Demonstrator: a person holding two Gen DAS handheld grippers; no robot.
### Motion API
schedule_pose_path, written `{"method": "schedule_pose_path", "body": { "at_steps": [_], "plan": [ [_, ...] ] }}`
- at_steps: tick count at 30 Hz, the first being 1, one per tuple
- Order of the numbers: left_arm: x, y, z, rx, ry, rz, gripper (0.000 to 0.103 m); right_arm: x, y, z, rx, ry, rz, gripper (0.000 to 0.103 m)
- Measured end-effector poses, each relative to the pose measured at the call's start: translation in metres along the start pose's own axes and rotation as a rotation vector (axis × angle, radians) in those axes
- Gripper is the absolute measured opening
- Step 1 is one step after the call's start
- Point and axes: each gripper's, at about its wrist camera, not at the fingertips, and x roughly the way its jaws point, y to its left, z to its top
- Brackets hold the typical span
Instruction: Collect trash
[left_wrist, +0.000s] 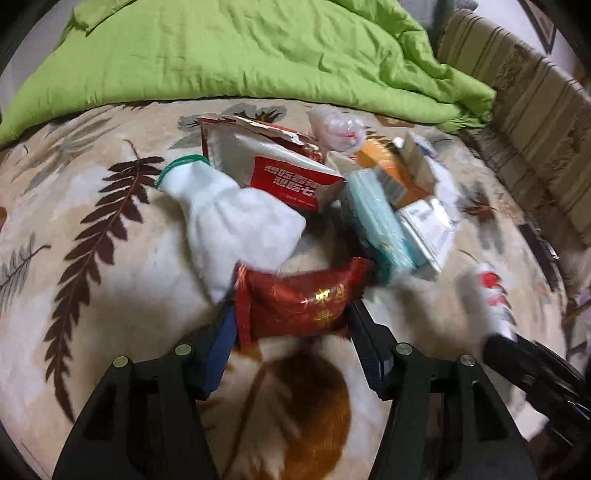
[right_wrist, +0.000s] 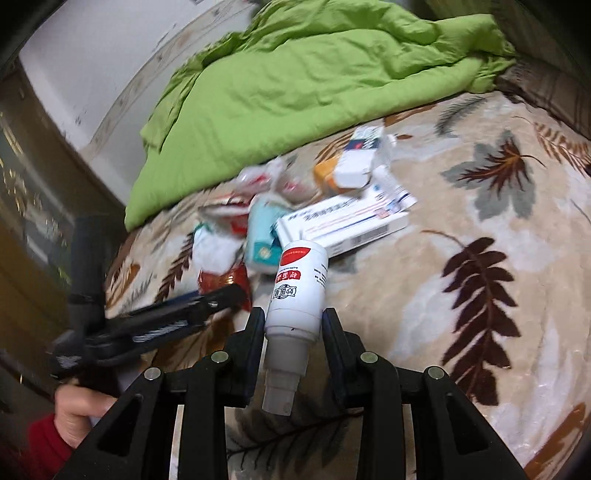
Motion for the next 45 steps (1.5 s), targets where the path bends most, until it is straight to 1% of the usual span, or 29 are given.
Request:
{"method": "schedule_pose_path", "body": {
  "at_steps": [1,2,3,4,5,10,12,14,15,18,20,22,24,30,35,38,42,45],
  "plan": [
    [0.006,0.0,0.001,-0.012,0.004,0.0,0.056,0.0,0.0,0.0,0.002,0.004,0.004,0.034],
    [0.009,-0.001,0.001,-0.022,-0.005,0.008,0.051,0.001,0.0,0.0,0.001,0.008,0.005,0.034],
    [0.008,-0.004,0.0,-0.02,-0.022,0.02,0.047,0.002,0.002,0.0,-0.008,0.01,0.006,0.034],
    [0.006,-0.005,-0.002,-0.017,-0.033,0.026,0.047,0.002,0.004,-0.001,-0.017,0.009,0.007,0.034],
    [0.004,-0.005,-0.004,-0.018,-0.043,0.029,0.044,0.003,0.006,-0.001,-0.028,0.009,0.009,0.034],
    [-0.028,0.007,-0.027,-0.05,-0.105,0.048,0.043,0.01,0.018,-0.004,-0.094,0.025,0.009,0.034],
    [-0.043,0.012,-0.039,-0.058,-0.122,0.058,0.043,0.013,0.028,-0.006,-0.139,0.028,-0.006,0.034],
    [-0.059,0.016,-0.052,-0.062,-0.144,0.094,0.043,0.014,0.038,-0.011,-0.189,0.029,-0.013,0.034],
    [-0.069,0.019,-0.061,-0.07,-0.168,0.113,0.043,0.015,0.042,-0.013,-0.209,0.028,-0.016,0.034],
    [-0.087,0.029,-0.082,-0.125,-0.217,0.178,0.043,0.019,0.057,-0.02,-0.279,0.025,-0.018,0.034],
    [-0.089,0.036,-0.091,-0.172,-0.219,0.2,0.043,0.023,0.068,-0.025,-0.326,0.028,-0.015,0.034],
    [-0.087,0.039,-0.09,-0.182,-0.213,0.225,0.043,0.026,0.078,-0.031,-0.368,0.034,-0.003,0.034],
    [-0.089,0.042,-0.091,-0.19,-0.23,0.24,0.043,0.026,0.083,-0.035,-0.398,0.034,-0.006,0.034],
    [-0.089,0.044,-0.091,-0.189,-0.228,0.24,0.043,0.03,0.081,-0.034,-0.383,0.057,-0.015,0.034],
    [-0.094,0.046,-0.094,-0.198,-0.234,0.25,0.043,0.036,0.085,-0.036,-0.4,0.076,-0.023,0.034],
    [-0.094,0.048,-0.095,-0.219,-0.236,0.239,0.043,0.042,0.086,-0.037,-0.401,0.09,-0.032,0.034],
    [-0.089,0.044,-0.094,-0.193,-0.229,0.244,0.043,0.048,0.087,-0.039,-0.413,0.111,-0.049,0.034],
    [-0.087,0.042,-0.092,-0.197,-0.231,0.243,0.043,0.054,0.084,-0.038,-0.396,0.135,-0.055,0.034]
  ]
}}
